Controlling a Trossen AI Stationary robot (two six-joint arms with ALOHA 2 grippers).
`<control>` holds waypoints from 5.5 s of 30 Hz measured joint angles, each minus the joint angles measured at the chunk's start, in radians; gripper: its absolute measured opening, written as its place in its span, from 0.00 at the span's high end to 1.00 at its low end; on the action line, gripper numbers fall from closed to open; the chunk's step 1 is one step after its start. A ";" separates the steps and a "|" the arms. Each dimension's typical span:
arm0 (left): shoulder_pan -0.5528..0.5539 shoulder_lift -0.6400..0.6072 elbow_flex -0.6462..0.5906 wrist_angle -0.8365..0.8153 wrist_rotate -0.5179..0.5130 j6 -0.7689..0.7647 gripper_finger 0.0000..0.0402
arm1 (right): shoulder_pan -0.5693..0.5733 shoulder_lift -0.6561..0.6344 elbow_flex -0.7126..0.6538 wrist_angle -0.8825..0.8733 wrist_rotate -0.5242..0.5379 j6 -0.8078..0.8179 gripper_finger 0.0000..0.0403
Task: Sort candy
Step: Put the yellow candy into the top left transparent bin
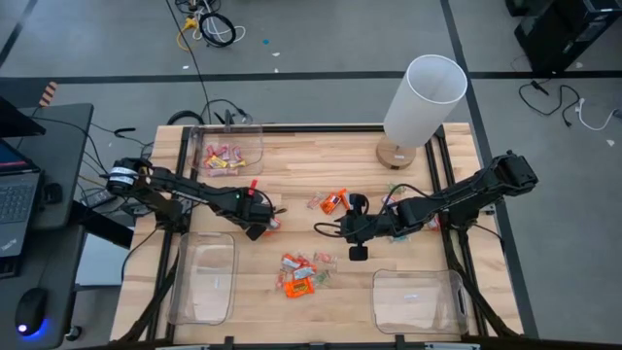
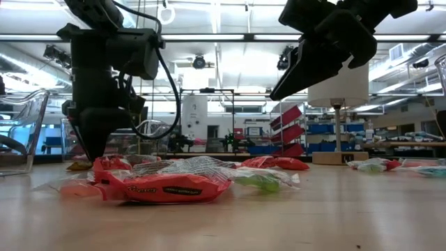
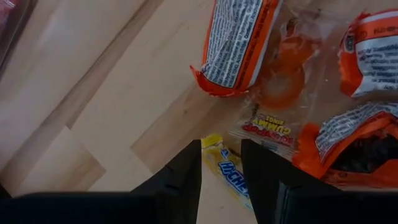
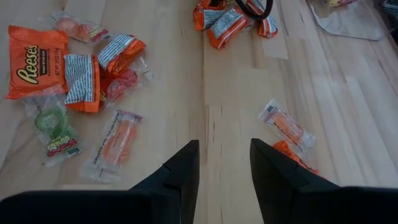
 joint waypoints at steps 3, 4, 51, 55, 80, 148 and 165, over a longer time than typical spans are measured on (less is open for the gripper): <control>0.001 0.000 -0.030 0.040 0.001 0.000 0.71 | 0.000 0.000 0.000 0.000 0.000 0.000 0.68; 0.001 -0.001 -0.035 0.049 0.002 0.000 0.71 | 0.000 0.000 0.000 0.000 0.000 0.000 0.68; -0.001 0.000 0.195 -0.233 -0.154 0.143 1.00 | -0.011 0.000 0.000 0.007 0.013 0.018 0.68; 0.000 -0.001 0.276 -0.303 -0.229 0.189 1.00 | -0.011 0.000 0.000 0.004 0.013 0.018 0.68; 0.086 -0.292 0.491 -0.227 -0.569 0.663 1.00 | -0.011 0.000 0.001 0.010 0.013 0.007 0.68; 0.938 -0.361 -0.049 0.364 0.146 0.883 1.00 | -0.077 0.000 0.000 0.079 0.012 -0.009 0.68; 0.938 -0.243 -0.049 0.346 0.053 0.882 1.00 | -0.082 0.000 0.000 0.078 0.012 -0.009 0.68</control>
